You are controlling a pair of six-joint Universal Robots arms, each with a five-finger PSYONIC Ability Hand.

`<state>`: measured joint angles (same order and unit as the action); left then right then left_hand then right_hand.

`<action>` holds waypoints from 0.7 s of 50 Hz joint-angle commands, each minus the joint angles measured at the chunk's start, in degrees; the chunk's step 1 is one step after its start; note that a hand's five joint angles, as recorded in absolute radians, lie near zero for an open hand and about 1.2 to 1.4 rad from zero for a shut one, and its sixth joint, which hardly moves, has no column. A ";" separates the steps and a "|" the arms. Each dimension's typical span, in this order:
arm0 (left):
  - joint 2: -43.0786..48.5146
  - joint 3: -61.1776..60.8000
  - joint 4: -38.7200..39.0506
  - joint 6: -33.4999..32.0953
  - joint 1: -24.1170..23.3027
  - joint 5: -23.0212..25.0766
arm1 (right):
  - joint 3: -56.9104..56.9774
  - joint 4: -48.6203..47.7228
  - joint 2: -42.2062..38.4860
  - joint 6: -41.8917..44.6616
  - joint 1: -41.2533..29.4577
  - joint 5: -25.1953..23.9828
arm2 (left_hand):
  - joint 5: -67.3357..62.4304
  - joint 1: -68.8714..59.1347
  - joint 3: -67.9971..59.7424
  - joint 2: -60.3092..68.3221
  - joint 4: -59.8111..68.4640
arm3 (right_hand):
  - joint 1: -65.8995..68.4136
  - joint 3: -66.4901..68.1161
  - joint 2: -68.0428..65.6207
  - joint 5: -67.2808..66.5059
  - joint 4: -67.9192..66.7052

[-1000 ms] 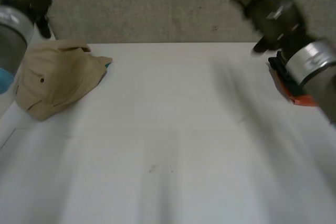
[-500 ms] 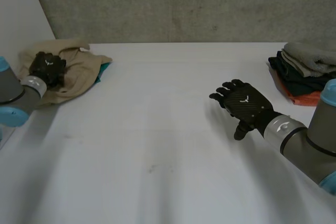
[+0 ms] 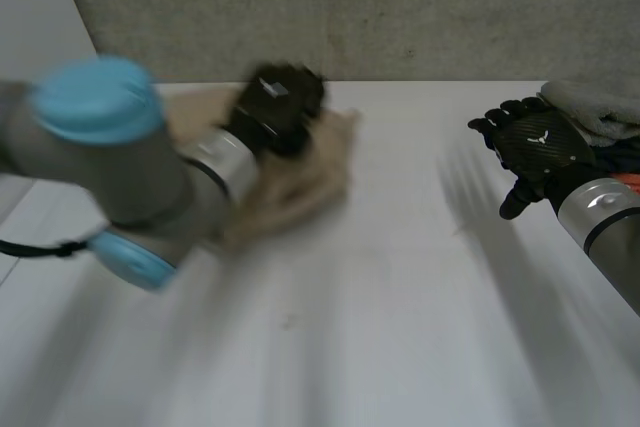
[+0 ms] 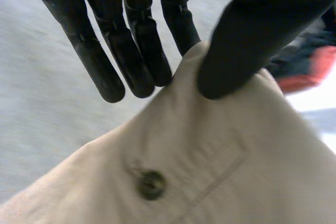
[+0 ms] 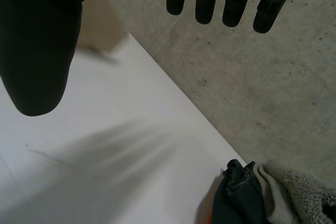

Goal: Fold the laundry.

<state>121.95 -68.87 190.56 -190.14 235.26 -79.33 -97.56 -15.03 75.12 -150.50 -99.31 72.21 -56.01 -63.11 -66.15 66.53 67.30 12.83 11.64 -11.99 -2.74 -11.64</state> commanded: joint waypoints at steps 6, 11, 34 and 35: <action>8.06 5.42 -9.95 -0.59 -7.90 -0.48 | -0.36 0.71 -0.24 -1.46 -0.45 0.12 | 52.77 49.87 52.91 -53.29 -54.06 | -2.83 -1.64 1.99 2.74 1.64; -1.88 2.61 -9.77 -0.59 -3.51 -1.88 | -0.18 2.20 -0.24 -2.60 -0.45 0.21 | 52.93 50.04 53.08 -53.46 -54.23 | -2.83 -1.64 1.99 2.74 1.64; 13.39 5.67 -17.50 -30.12 25.51 1.37 | 2.10 -2.00 -11.82 -12.46 -28.04 3.54 | 49.40 46.51 49.55 -49.93 -50.70 | 9.50 10.69 -10.34 -9.59 -10.69; 13.83 5.76 -17.59 -30.12 25.51 1.37 | 2.45 -2.36 -12.71 -11.84 -28.22 3.90 | 49.07 46.17 49.21 -49.59 -50.36 | 10.37 11.56 -11.21 -10.46 -11.56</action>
<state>131.99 -64.13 175.34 -216.48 260.29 -78.10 -97.10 -11.81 67.36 -164.84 -124.48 73.77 -3.84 -14.29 -14.34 13.81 13.88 16.13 16.36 -16.25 -6.64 -16.33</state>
